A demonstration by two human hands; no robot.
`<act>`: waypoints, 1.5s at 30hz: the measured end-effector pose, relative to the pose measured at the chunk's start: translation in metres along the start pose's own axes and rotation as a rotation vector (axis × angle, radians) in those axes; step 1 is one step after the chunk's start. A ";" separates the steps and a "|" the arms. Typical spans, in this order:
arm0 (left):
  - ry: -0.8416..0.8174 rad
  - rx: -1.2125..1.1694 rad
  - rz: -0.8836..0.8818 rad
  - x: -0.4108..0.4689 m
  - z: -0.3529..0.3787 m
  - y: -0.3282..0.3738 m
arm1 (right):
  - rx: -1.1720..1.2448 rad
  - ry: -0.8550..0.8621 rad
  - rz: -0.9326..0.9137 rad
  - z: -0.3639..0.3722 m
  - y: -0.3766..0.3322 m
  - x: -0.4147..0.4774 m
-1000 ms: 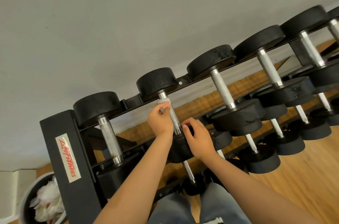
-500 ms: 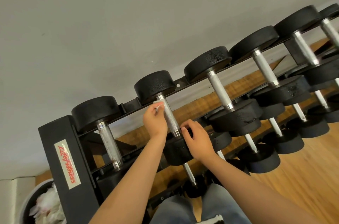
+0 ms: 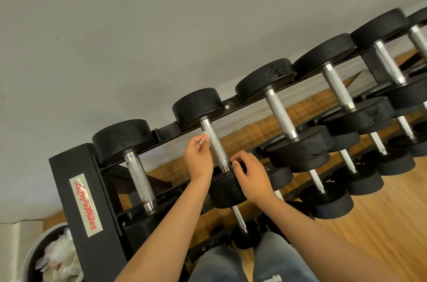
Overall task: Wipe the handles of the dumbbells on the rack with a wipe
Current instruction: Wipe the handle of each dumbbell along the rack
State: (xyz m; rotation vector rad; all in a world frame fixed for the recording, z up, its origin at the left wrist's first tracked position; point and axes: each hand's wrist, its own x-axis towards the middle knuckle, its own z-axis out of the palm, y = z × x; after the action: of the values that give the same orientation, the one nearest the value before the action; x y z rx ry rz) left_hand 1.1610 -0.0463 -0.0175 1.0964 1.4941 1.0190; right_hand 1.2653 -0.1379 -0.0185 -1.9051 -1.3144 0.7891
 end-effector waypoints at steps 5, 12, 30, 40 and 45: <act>-0.007 0.044 0.046 0.019 0.004 0.020 | 0.001 0.005 0.004 0.001 0.001 0.001; -0.209 0.104 0.000 -0.011 -0.016 -0.009 | -0.003 0.012 0.007 0.001 0.001 0.000; -0.316 0.161 -0.065 -0.006 -0.025 -0.001 | 0.008 0.008 0.021 -0.002 -0.005 -0.001; -0.181 0.106 0.016 -0.006 -0.003 0.008 | 0.006 0.010 0.033 -0.002 -0.006 -0.002; -0.123 0.149 0.025 0.010 -0.001 0.016 | 0.001 0.011 0.036 -0.002 -0.005 -0.001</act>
State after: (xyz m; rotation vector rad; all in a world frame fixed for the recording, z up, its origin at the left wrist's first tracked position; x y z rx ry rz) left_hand 1.1613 -0.0333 -0.0045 1.2631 1.4782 0.8512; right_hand 1.2636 -0.1380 -0.0134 -1.9344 -1.2757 0.7968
